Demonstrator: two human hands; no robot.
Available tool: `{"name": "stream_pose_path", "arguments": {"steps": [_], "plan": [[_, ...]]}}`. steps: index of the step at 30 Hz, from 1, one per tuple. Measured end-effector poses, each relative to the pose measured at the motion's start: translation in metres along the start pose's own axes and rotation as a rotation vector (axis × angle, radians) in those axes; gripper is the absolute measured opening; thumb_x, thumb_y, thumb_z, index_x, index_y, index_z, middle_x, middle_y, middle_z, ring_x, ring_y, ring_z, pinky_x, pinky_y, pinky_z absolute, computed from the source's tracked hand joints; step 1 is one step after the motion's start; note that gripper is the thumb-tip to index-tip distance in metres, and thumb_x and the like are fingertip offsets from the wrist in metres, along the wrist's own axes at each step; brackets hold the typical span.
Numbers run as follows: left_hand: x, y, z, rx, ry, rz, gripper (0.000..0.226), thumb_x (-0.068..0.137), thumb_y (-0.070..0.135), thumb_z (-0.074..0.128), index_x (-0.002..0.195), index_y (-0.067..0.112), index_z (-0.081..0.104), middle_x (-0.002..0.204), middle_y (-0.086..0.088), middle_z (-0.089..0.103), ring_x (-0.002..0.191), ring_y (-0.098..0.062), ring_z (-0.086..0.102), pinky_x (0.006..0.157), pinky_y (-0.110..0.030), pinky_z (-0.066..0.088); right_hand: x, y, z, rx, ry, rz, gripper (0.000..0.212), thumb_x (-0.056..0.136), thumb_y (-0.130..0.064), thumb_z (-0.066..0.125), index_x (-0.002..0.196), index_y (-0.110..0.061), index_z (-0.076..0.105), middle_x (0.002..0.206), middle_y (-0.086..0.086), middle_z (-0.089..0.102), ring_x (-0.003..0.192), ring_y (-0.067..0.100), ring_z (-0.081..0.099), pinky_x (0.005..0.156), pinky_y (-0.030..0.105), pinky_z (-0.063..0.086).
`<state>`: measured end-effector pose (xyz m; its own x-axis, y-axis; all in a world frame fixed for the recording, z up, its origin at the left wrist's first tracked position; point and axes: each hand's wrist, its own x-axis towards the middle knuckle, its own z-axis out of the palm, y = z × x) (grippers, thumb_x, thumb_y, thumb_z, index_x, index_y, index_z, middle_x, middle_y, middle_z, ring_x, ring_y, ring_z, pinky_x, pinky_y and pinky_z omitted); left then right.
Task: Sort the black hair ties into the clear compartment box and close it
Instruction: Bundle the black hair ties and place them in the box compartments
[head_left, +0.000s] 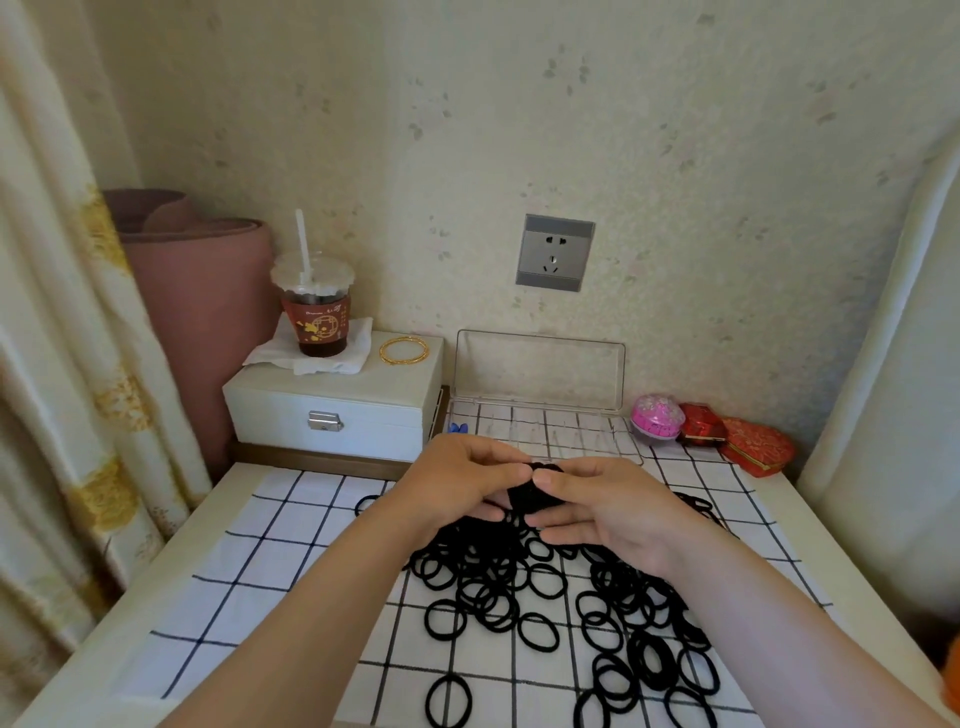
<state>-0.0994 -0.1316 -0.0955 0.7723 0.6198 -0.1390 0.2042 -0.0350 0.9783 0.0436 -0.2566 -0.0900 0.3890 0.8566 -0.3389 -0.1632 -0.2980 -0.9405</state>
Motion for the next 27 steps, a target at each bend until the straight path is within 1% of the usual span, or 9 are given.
{"name": "stream_pose_path", "arguments": {"steps": [2,5,9,13,15,18,20,22,27], "plan": [[0.001,-0.001,-0.008,0.111,0.014,0.021,0.014,0.091,0.028,0.069,0.103,0.025,0.075,0.093,0.004,0.076,0.084,-0.01,0.072,0.071,-0.023,0.058,0.005,-0.001,0.006,-0.068,0.06,-0.032,0.025,0.089,-0.016,0.073,0.111,-0.004,0.071,0.098,0.015,0.077,0.089,0.03,0.076,0.074,0.035,0.062],[0.006,-0.007,-0.023,0.364,0.17,0.057,0.022,0.096,0.038,0.056,0.101,0.026,0.073,0.099,0.008,0.073,0.088,-0.009,0.066,0.082,-0.027,0.053,0.022,-0.011,0.017,-0.151,0.184,-0.082,0.025,0.089,-0.016,0.074,0.111,-0.003,0.072,0.093,0.014,0.078,0.084,0.027,0.077,0.071,0.034,0.063],[0.013,-0.02,-0.038,0.569,0.334,0.053,0.028,0.1,0.026,0.049,0.123,0.022,0.064,0.121,0.004,0.064,0.105,-0.012,0.057,0.084,-0.023,0.041,0.057,-0.034,0.031,-0.225,0.288,-0.124,0.036,0.087,-0.013,0.076,0.118,0.002,0.066,0.096,0.021,0.074,0.072,0.024,0.075,0.061,0.032,0.063],[0.019,-0.028,-0.04,0.588,0.253,0.064,0.036,0.099,0.015,0.047,0.133,0.017,0.056,0.126,-0.004,0.061,0.105,-0.018,0.058,0.087,-0.027,0.047,0.092,-0.052,0.049,-0.326,0.331,-0.117,0.034,0.084,-0.012,0.08,0.111,0.001,0.064,0.089,0.022,0.071,0.068,0.026,0.072,0.063,0.037,0.063],[0.021,-0.03,-0.039,0.63,0.167,0.054,0.043,0.098,0.015,0.047,0.141,0.019,0.047,0.133,-0.006,0.054,0.116,-0.023,0.055,0.093,-0.029,0.045,0.108,-0.052,0.056,-0.432,0.367,-0.084,0.029,0.082,-0.012,0.081,0.103,0.001,0.064,0.085,0.02,0.07,0.065,0.025,0.071,0.068,0.041,0.063],[0.023,-0.033,-0.039,0.682,0.113,0.052,0.033,0.095,0.015,0.048,0.127,0.019,0.054,0.12,-0.009,0.056,0.104,-0.025,0.058,0.093,-0.039,0.052,0.128,-0.049,0.063,-0.741,0.391,0.01,0.02,0.082,-0.021,0.078,0.084,-0.006,0.066,0.076,0.012,0.074,0.069,0.022,0.074,0.077,0.036,0.062],[0.024,-0.032,-0.041,0.696,0.121,0.052,0.025,0.093,0.014,0.048,0.117,0.017,0.057,0.112,-0.007,0.057,0.098,-0.025,0.059,0.089,-0.041,0.053,0.138,-0.048,0.067,-0.922,0.399,0.032,0.02,0.083,-0.022,0.075,0.074,-0.01,0.062,0.07,0.007,0.074,0.062,0.013,0.072,0.059,0.021,0.056],[0.025,-0.032,-0.043,0.691,0.12,0.053,0.027,0.094,0.014,0.048,0.118,0.016,0.058,0.114,-0.007,0.058,0.1,-0.025,0.059,0.09,-0.039,0.053,0.141,-0.047,0.072,-1.067,0.407,0.015,0.029,0.085,-0.014,0.069,0.06,-0.011,0.053,0.054,0.004,0.063,0.04,0.009,0.059,0.036,0.013,0.038],[0.024,-0.033,-0.044,0.699,0.113,0.054,0.04,0.096,0.015,0.049,0.136,0.017,0.052,0.132,-0.008,0.056,0.116,-0.025,0.056,0.095,-0.034,0.048,0.136,-0.047,0.081,-1.418,0.328,0.011,0.031,0.088,-0.011,0.059,0.06,-0.012,0.045,0.064,0.002,0.047,0.053,0.014,0.042,0.044,0.024,0.031]]}}
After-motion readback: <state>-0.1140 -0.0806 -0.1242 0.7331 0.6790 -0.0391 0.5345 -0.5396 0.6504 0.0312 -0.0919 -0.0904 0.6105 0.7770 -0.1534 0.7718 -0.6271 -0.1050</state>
